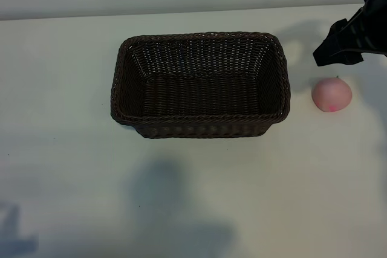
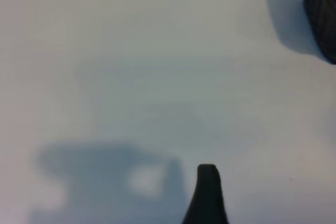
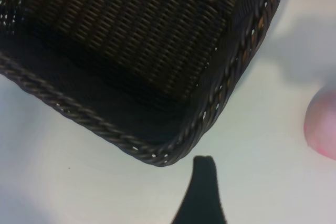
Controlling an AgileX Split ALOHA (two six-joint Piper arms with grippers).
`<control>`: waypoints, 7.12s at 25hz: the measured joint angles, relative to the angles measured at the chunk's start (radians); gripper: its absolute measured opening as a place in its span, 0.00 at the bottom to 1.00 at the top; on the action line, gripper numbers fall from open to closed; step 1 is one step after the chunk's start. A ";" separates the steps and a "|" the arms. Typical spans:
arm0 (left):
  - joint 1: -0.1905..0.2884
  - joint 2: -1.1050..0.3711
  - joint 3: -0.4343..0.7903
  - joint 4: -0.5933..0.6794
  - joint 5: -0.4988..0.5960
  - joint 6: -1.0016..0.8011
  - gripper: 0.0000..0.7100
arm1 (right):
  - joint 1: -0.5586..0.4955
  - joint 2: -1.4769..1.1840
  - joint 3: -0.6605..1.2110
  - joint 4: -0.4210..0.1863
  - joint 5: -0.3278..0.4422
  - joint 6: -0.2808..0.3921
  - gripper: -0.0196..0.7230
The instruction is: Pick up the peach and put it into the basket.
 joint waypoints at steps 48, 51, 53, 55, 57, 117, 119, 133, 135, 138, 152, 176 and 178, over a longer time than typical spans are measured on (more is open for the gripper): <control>-0.037 -0.058 0.027 0.048 0.012 -0.048 0.84 | 0.000 0.474 -0.002 -0.435 -0.354 0.430 0.36; -0.037 -0.058 0.027 0.048 0.012 -0.048 0.84 | 0.000 0.470 -0.006 -0.461 -0.333 0.453 0.13; -0.037 -0.058 0.027 0.048 0.011 -0.048 0.84 | 0.000 0.457 -0.007 -0.466 -0.317 0.456 0.10; -0.037 -0.058 0.027 0.048 0.011 -0.048 0.84 | 0.000 0.430 -0.007 -0.466 -0.299 0.457 0.09; -0.037 -0.058 0.027 0.048 0.011 -0.048 0.84 | 0.000 0.381 -0.006 -0.466 -0.275 0.459 0.09; -0.037 -0.058 0.027 0.048 0.011 -0.048 0.84 | 0.439 0.529 -0.323 -0.255 -0.169 0.294 0.60; -0.037 -0.058 0.027 0.048 0.011 -0.048 0.84 | 0.439 0.529 -0.352 -0.255 -0.139 0.294 0.75; -0.037 -0.058 0.027 0.048 0.011 -0.048 0.84 | 0.255 0.529 -0.664 -0.379 0.146 0.382 0.83; -0.037 -0.058 0.027 0.048 0.011 -0.048 0.84 | 0.178 0.529 -0.691 -0.387 0.171 0.376 0.83; -0.037 -0.058 0.027 0.048 0.011 -0.048 0.84 | 0.048 0.529 -0.710 -0.391 0.192 0.356 0.83; -0.037 -0.058 0.027 0.048 0.011 -0.048 0.84 | -0.307 0.514 -0.710 -0.392 0.285 0.348 0.83; -0.037 -0.058 0.027 0.048 0.011 -0.048 0.83 | -0.307 -0.726 -0.082 -0.385 0.291 0.363 0.83; -0.037 -0.058 0.027 0.048 0.011 -0.048 0.83 | -0.307 -0.847 -0.034 -0.385 0.290 0.363 0.83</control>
